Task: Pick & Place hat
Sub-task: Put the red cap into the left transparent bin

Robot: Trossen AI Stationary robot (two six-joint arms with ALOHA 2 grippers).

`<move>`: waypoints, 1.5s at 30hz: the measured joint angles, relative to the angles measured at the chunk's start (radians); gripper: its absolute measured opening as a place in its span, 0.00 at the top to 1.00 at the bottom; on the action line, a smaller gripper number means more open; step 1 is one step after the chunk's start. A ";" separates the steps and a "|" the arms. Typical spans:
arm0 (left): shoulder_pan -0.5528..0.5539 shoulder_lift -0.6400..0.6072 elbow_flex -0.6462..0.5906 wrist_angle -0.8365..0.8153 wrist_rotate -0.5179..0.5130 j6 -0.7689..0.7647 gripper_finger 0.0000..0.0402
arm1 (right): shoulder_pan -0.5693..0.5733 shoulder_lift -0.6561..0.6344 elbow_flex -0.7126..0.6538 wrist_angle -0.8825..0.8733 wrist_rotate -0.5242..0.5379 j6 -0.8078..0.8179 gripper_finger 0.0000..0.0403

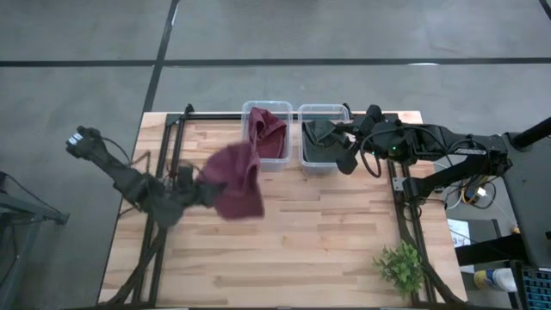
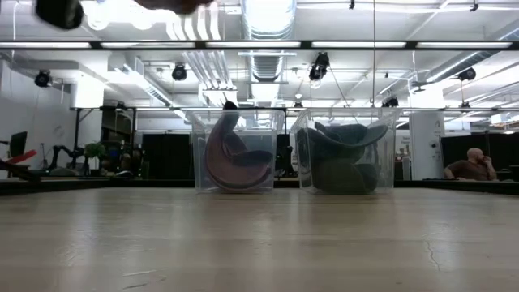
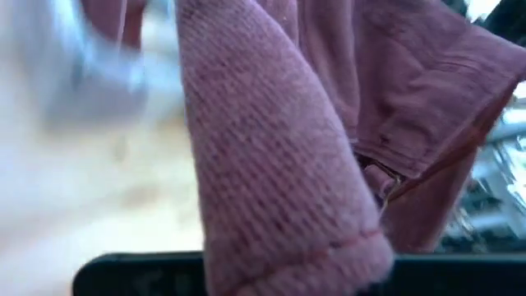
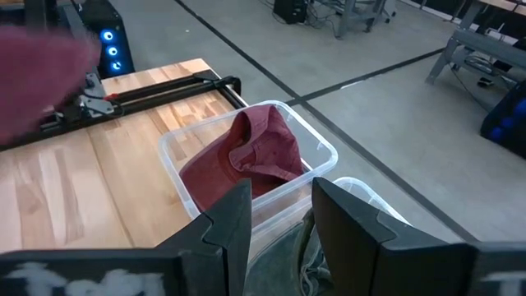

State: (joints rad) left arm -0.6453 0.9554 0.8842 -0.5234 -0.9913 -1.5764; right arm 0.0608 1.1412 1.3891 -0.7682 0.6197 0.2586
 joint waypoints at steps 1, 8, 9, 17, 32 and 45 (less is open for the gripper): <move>0.026 -0.004 0.029 -0.001 -0.026 0.064 0.99 | 0.000 0.000 0.000 0.000 0.000 0.000 0.69; 0.331 0.018 0.223 0.000 0.045 0.513 0.99 | 0.000 0.000 0.000 0.000 0.000 -0.001 0.69; 0.387 0.025 0.243 0.000 0.081 0.558 0.99 | 0.000 0.000 0.000 0.000 0.000 -0.001 0.69; 0.836 0.132 0.323 0.047 0.466 0.771 0.99 | 0.000 0.000 0.000 -0.001 0.000 -0.005 0.69; 1.174 0.472 0.323 0.153 0.817 0.806 0.99 | 0.000 0.000 0.000 -0.002 0.000 -0.004 0.69; 1.207 0.655 0.324 0.043 0.933 0.701 0.99 | 0.000 0.000 0.000 -0.004 0.000 -0.005 0.69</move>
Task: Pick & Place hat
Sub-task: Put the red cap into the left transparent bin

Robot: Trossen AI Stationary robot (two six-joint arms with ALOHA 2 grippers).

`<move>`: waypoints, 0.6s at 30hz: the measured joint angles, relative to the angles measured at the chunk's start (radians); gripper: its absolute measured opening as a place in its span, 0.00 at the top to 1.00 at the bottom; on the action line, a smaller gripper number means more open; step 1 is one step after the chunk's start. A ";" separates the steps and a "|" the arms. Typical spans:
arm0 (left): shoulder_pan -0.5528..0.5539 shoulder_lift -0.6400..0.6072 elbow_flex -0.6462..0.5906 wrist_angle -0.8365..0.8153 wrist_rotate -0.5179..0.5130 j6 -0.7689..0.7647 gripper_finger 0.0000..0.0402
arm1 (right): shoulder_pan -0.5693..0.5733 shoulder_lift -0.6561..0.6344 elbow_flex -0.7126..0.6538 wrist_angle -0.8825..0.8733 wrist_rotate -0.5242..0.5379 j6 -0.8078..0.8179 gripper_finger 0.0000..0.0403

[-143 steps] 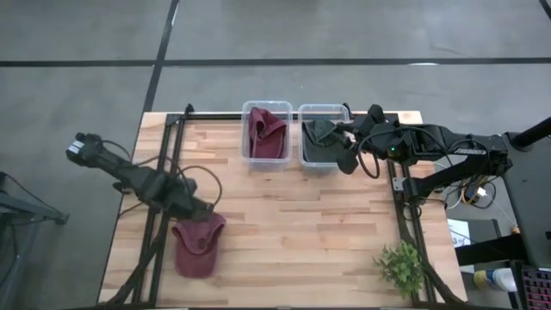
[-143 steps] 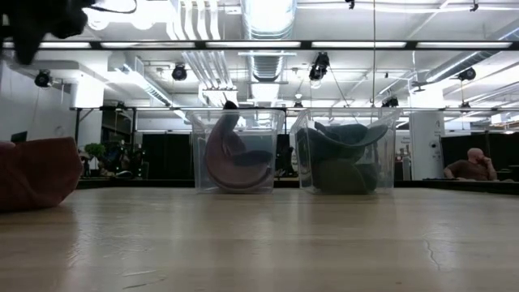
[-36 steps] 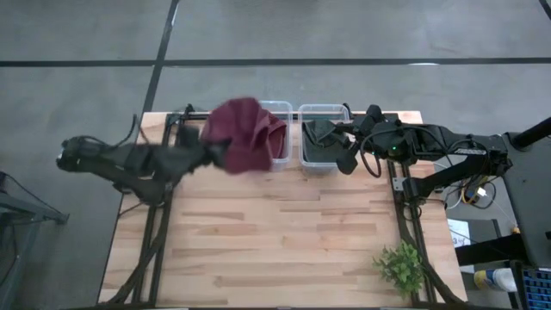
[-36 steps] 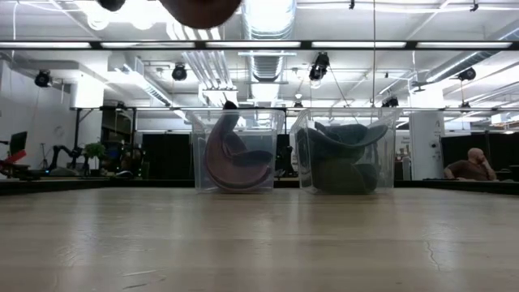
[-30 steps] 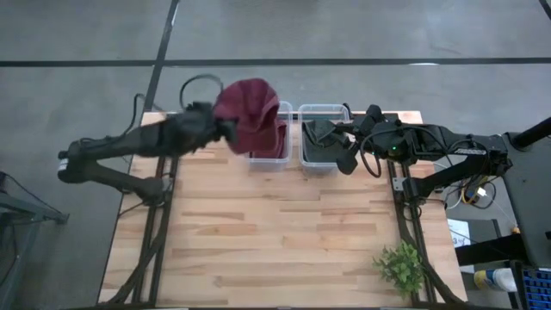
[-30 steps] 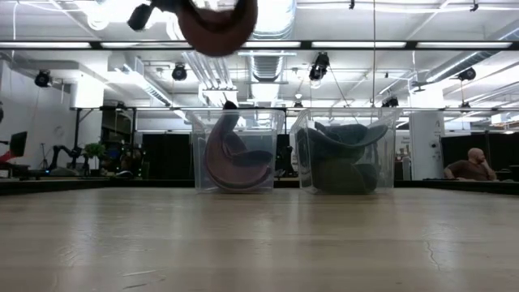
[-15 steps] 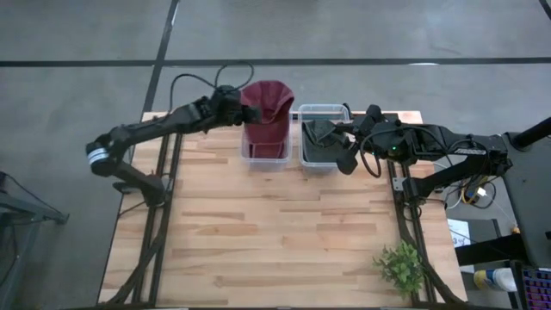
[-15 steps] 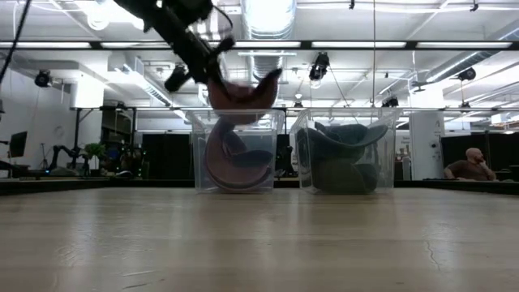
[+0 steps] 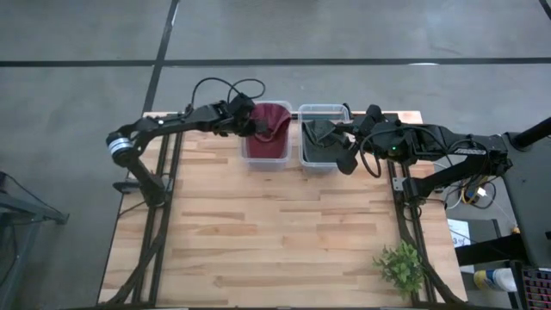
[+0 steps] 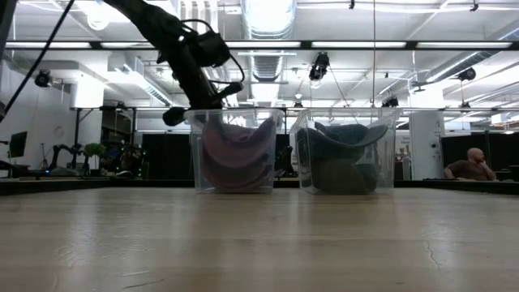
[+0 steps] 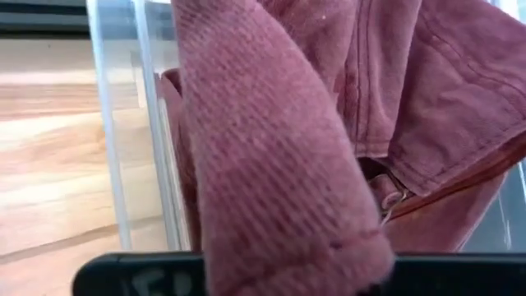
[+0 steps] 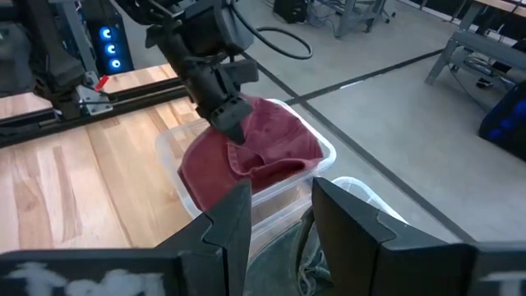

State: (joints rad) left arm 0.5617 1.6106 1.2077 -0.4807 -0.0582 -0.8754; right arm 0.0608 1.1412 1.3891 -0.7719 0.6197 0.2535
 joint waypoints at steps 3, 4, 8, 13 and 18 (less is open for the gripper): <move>0.000 0.013 0.003 -0.002 0.002 -0.017 0.98 | 0.000 0.000 0.000 0.000 0.001 -0.003 0.69; 0.000 0.017 0.003 -0.002 0.002 -0.017 0.97 | 0.000 0.000 0.000 0.000 0.000 -0.003 0.69; 0.000 0.021 0.003 -0.002 0.009 0.012 0.96 | 0.000 0.000 0.000 0.000 0.001 -0.003 0.69; 0.000 0.003 0.000 0.000 0.014 0.010 0.96 | 0.000 0.000 0.000 0.000 0.001 -0.002 0.69; 0.000 -0.019 -0.003 -0.005 0.019 0.009 0.95 | 0.000 0.000 0.000 0.000 0.001 0.001 0.69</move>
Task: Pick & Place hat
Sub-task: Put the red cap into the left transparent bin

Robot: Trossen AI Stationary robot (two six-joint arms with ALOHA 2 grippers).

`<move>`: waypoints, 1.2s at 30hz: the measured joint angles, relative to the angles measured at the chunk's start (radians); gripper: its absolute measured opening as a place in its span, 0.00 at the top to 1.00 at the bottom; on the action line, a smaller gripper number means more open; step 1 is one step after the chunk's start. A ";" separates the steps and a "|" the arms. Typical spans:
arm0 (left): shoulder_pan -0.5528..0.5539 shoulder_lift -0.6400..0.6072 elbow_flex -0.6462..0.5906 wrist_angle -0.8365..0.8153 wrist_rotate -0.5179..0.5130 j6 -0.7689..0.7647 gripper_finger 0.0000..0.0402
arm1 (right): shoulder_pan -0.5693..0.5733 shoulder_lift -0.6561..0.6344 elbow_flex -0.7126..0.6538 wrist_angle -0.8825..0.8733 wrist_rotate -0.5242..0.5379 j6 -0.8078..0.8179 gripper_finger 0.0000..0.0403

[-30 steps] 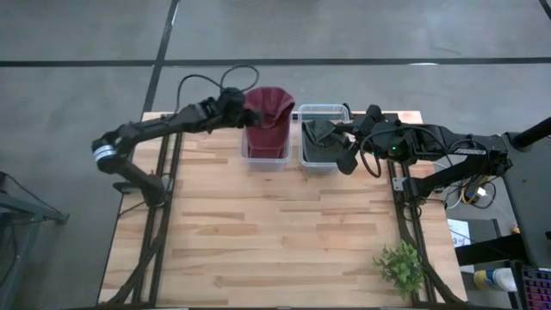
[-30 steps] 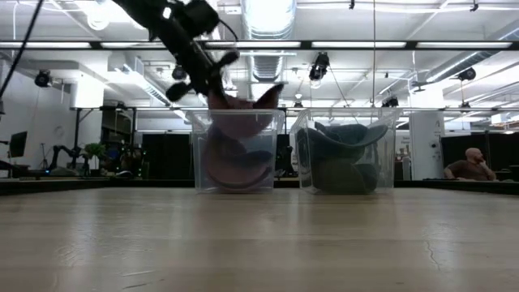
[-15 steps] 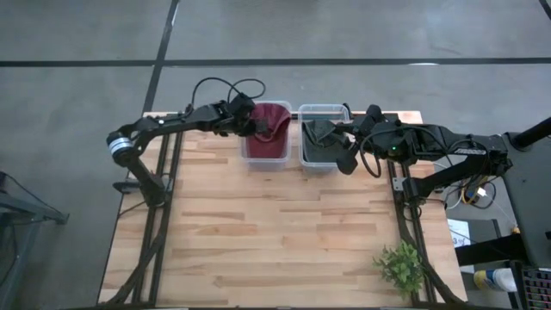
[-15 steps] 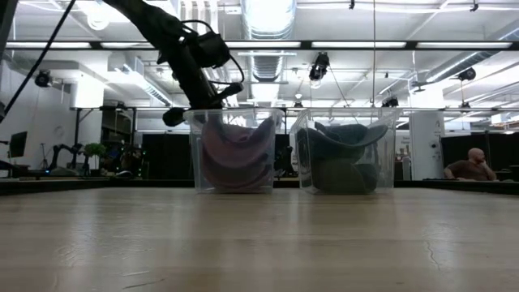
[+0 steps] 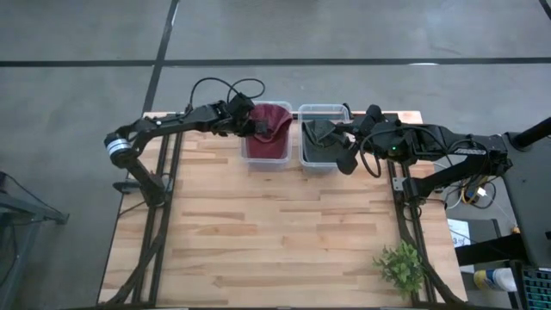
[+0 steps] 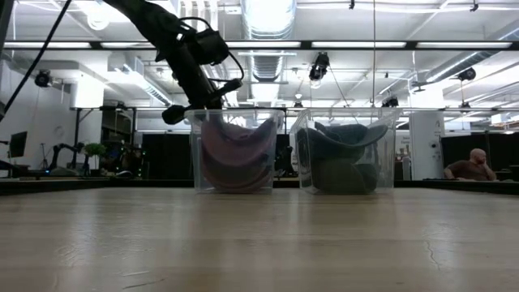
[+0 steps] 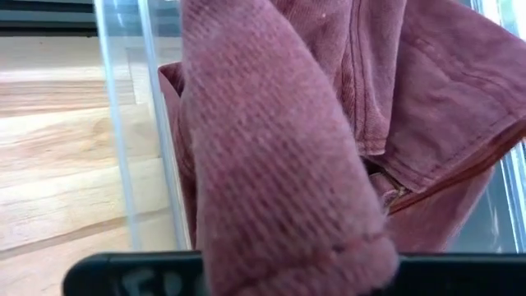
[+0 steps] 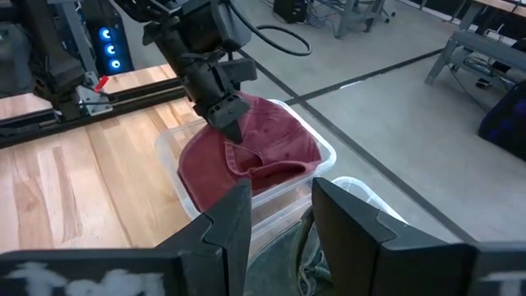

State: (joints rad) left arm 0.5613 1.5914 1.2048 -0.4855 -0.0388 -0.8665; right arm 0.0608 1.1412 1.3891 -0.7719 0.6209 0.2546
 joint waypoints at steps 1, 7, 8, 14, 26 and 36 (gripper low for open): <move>0.000 -0.001 0.000 -0.001 0.000 0.000 0.95 | 0.000 0.000 0.000 0.000 0.000 0.000 0.69; 0.000 -0.001 0.000 0.002 -0.002 0.000 0.95 | 0.000 0.000 0.000 0.000 0.000 0.000 0.69; 0.000 -0.001 0.000 0.002 -0.002 0.000 0.95 | 0.000 0.000 0.000 0.000 0.000 0.000 0.69; 0.000 -0.002 0.000 0.007 -0.003 0.008 0.87 | 0.000 0.000 0.000 0.000 0.000 -0.004 0.69; -0.001 -0.006 0.001 0.021 -0.008 0.003 0.56 | 0.000 0.000 0.000 0.000 0.001 -0.023 0.69; 0.000 -0.008 0.056 0.028 -0.004 0.062 0.54 | 0.000 0.000 0.000 0.001 0.001 -0.023 0.69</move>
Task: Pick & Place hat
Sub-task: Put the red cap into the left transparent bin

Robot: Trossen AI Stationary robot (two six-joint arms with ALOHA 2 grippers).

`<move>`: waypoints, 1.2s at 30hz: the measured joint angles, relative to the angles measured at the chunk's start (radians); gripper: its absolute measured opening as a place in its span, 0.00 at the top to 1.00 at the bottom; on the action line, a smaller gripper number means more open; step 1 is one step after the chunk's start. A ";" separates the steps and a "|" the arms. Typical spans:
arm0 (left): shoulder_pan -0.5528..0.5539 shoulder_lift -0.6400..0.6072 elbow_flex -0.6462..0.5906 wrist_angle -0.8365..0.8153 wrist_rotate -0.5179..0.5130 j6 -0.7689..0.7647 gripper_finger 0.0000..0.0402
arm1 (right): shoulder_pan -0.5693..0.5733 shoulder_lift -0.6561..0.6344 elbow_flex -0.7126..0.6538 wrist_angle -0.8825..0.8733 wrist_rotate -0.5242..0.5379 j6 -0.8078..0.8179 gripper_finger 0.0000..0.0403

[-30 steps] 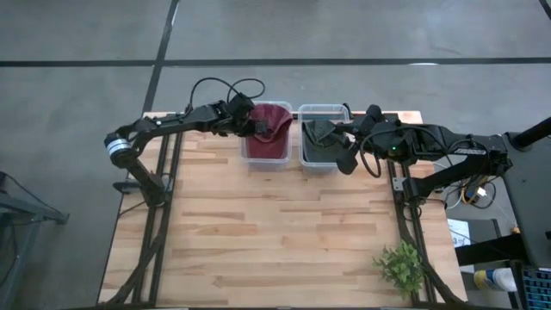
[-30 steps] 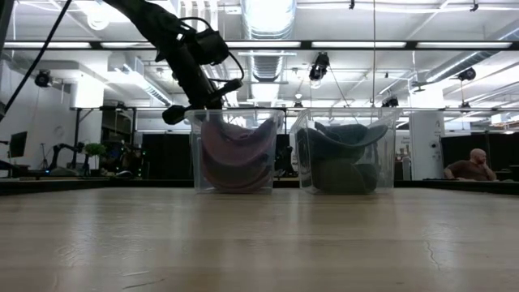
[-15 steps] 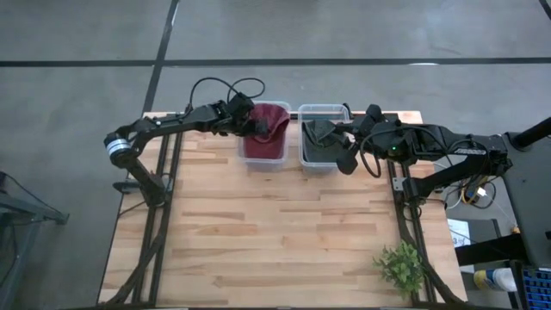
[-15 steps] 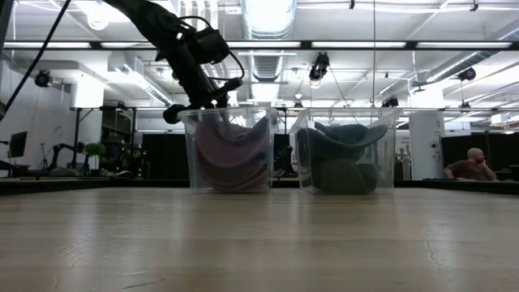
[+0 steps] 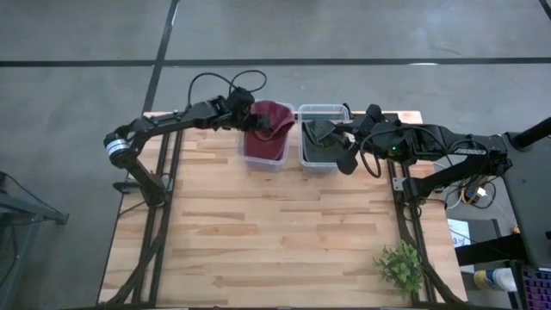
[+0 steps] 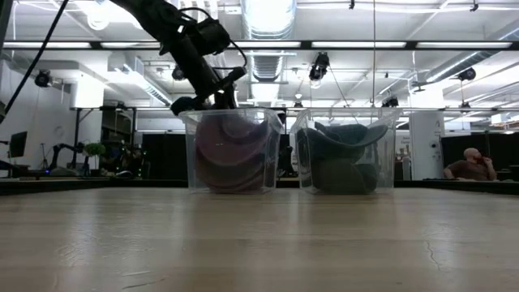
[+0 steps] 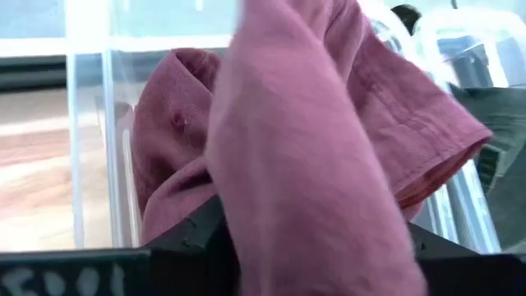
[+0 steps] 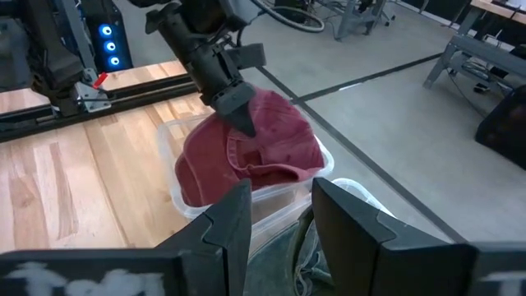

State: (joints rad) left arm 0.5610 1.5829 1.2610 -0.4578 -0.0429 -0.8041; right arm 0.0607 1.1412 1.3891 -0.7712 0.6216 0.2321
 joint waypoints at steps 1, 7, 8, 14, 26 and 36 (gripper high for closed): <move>0.000 0.000 0.005 0.001 0.000 0.008 0.54 | 0.000 0.000 0.000 0.000 0.000 0.000 0.69; -0.002 -0.002 0.006 0.002 0.042 0.025 0.54 | 0.000 0.000 0.000 0.000 0.000 0.000 0.69; -0.002 -0.002 0.003 0.001 0.047 0.021 0.54 | 0.000 0.000 0.000 0.000 0.000 0.000 0.69; -0.002 -0.002 -0.004 -0.001 0.052 -0.002 0.54 | 0.000 0.000 0.000 0.000 0.000 0.000 0.69; -0.019 -0.002 -0.005 0.012 0.044 0.035 0.53 | 0.000 0.000 0.000 0.000 0.000 0.004 0.69; -0.033 -0.002 -0.005 0.040 0.044 0.043 0.38 | 0.000 0.000 0.000 0.000 -0.001 0.004 0.69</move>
State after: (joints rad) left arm 0.5278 1.5814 1.2556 -0.4183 0.0013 -0.7610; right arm 0.0606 1.1412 1.3891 -0.7715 0.6209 0.2359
